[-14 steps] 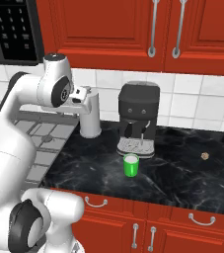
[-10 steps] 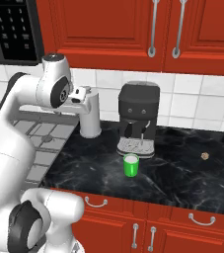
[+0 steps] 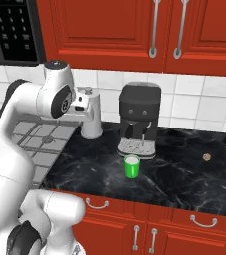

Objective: Pick the mug from the counter and place it inside the microwave. Then close the microwave.

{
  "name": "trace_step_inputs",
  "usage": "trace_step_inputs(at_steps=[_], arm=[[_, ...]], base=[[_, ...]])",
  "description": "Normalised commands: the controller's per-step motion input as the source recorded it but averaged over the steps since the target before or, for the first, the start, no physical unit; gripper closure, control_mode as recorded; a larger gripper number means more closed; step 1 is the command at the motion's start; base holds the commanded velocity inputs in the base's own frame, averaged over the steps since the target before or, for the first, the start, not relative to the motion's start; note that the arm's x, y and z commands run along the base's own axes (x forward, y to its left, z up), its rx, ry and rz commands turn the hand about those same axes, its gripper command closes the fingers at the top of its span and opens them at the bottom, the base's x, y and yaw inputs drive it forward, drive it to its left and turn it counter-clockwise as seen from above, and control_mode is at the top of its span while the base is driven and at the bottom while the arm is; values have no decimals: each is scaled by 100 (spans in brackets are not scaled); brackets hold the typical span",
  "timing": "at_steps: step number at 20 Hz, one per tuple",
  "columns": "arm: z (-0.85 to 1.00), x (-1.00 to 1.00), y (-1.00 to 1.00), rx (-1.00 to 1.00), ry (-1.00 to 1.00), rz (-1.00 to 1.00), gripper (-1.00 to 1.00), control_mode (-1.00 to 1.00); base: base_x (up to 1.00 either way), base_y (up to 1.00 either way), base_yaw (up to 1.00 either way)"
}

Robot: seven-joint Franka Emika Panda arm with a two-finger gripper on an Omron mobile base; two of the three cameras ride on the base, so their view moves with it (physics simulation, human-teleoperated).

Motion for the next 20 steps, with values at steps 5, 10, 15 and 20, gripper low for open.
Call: trace_step_inputs(at_steps=[5, 10, 15, 20], arm=[[-1, -2, -98, 0, 0, 22, -100, -100], [-16, 0, -88, 0, 5, 21, -100, -100], [-54, 3, -29, -1, 15, 14, -100, -100], [-68, 1, -6, -1, 14, 6, -100, -100]], base=[[0, 0, 0], [0, 0, 0], [0, 0, 0], [0, 0, 0]])
